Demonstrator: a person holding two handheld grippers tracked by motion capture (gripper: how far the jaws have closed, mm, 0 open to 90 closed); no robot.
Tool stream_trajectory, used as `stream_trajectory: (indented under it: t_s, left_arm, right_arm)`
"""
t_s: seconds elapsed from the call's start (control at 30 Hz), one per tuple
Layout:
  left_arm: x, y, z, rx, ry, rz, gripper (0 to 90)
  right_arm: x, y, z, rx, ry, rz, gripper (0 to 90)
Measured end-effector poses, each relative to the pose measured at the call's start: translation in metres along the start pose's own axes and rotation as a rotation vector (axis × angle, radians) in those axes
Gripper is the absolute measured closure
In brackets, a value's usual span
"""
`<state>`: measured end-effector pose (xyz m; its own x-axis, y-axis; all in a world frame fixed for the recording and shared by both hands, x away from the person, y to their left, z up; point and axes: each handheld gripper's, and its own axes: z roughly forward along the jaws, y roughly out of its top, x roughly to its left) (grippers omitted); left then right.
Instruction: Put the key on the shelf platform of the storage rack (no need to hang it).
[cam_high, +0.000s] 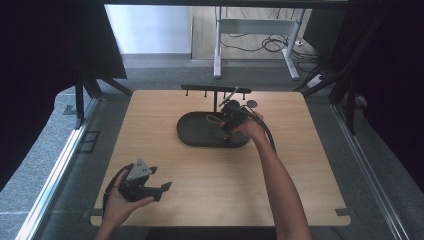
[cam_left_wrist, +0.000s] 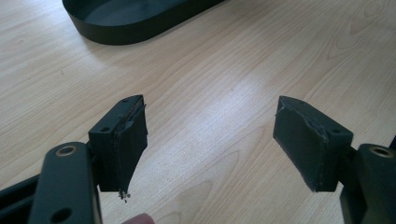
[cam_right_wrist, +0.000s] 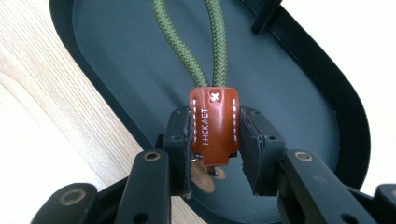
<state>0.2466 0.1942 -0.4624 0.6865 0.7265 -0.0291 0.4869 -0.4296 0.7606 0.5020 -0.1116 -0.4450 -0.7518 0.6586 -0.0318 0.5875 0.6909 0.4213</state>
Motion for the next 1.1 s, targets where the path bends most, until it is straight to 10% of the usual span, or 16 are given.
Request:
stream_trajectory:
  t_s: [1.1]
  left_arm:
    - [-0.004,0.001,0.003,0.008,-0.003,0.010,26.3]
  right_arm:
    - [0.019,-0.028,-0.041,-0.123,0.059,-0.028,53.8]
